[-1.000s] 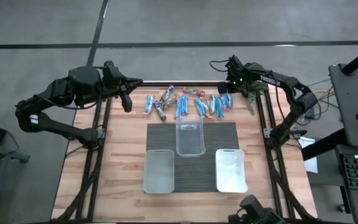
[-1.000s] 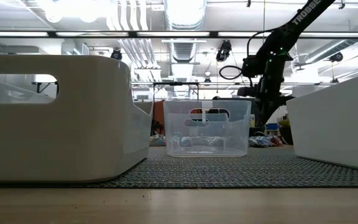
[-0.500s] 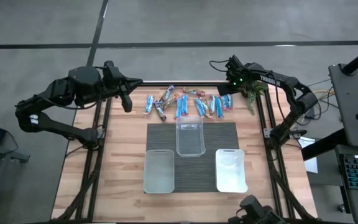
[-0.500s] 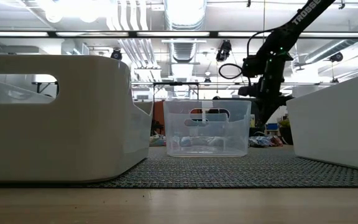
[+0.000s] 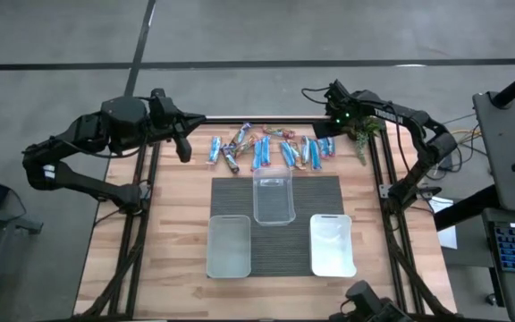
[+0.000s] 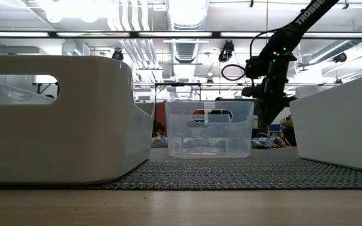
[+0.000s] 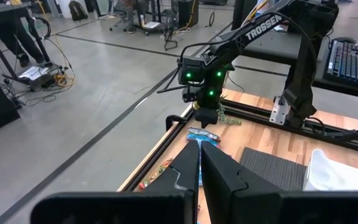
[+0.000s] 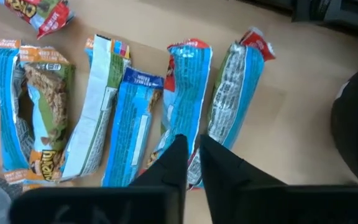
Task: Pick and place Granola Bars by type
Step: Put the red granola bar into the gray bin
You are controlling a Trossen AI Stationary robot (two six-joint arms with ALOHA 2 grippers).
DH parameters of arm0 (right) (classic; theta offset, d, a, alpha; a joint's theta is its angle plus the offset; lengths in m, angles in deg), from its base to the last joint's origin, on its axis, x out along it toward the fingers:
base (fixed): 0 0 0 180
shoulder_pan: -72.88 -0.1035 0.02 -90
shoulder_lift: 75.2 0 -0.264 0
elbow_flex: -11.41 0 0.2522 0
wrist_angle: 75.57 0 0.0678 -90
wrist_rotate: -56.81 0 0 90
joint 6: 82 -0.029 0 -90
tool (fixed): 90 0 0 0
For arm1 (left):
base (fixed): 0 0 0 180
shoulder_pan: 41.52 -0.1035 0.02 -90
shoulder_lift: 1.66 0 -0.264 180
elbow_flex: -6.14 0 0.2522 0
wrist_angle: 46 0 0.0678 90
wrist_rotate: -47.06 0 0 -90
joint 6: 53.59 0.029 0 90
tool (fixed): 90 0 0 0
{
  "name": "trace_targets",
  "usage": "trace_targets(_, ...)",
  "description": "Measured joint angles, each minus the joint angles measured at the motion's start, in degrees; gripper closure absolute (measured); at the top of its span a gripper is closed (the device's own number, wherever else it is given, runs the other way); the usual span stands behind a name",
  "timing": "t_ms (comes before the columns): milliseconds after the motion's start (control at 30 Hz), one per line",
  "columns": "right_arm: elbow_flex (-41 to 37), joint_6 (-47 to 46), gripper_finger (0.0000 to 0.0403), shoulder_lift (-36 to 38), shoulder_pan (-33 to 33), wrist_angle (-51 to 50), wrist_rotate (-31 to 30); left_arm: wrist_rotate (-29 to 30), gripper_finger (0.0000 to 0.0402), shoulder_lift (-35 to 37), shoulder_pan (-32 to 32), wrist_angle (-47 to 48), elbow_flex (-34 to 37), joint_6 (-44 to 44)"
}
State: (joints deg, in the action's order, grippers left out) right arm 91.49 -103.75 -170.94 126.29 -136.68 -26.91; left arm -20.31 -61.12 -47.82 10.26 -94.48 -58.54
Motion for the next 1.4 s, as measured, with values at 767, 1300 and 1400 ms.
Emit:
trace_targets(767,0.0,-11.8,0.0222,0.0,-0.5,-0.7,-4.0,0.0,0.0401,0.0,0.0,0.0,0.0,-1.3)
trace_targets(1300,0.0,-11.3,0.0227,3.6,-8.7,-3.9,-10.8,0.0,0.0401,0.0,0.0,0.0,0.0,-1.3)
trace_targets(1400,-0.3,-12.0,0.0225,6.2,-10.3,-3.9,-11.5,0.0,0.0401,0.0,0.0,0.0,0.0,-1.3)
